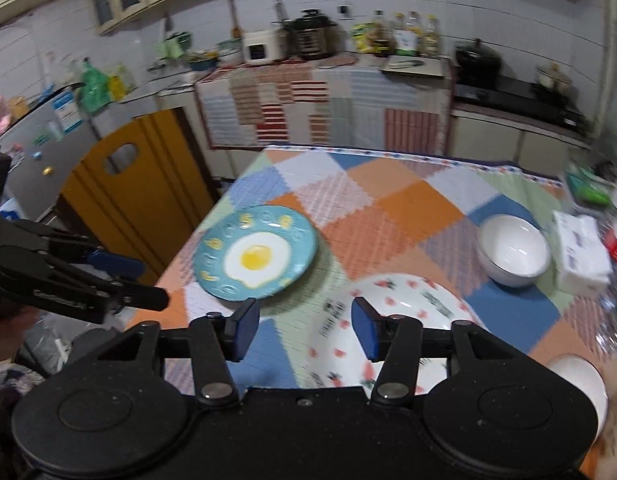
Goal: Organize plates and bowls
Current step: 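Grasp the rim of the blue egg-print plate with the right gripper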
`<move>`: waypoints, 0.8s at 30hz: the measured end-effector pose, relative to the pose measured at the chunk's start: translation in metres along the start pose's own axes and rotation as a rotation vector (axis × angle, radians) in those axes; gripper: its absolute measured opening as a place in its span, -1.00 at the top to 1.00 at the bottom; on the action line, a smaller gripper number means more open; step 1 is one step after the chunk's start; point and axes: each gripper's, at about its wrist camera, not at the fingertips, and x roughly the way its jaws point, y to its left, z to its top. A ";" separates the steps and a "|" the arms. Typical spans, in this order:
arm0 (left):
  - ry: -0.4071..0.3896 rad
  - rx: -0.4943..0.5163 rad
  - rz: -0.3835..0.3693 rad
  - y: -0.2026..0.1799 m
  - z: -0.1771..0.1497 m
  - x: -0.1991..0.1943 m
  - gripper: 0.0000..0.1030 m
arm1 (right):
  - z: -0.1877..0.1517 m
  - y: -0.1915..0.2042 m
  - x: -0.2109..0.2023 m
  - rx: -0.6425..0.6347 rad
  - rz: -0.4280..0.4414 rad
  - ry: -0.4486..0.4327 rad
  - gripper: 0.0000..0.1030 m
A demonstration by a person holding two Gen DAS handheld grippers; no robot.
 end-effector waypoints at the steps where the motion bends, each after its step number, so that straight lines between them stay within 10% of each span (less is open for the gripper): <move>1: -0.011 -0.010 0.012 0.006 0.000 0.002 -0.38 | 0.005 0.004 0.006 -0.013 0.013 0.008 -0.21; 12: -0.032 -0.101 0.132 0.072 0.013 0.039 -0.61 | 0.045 0.026 0.084 -0.128 0.127 0.016 -0.46; 24: 0.002 -0.239 0.115 0.121 0.020 0.121 -0.56 | 0.059 -0.043 0.220 0.319 0.202 0.278 -0.43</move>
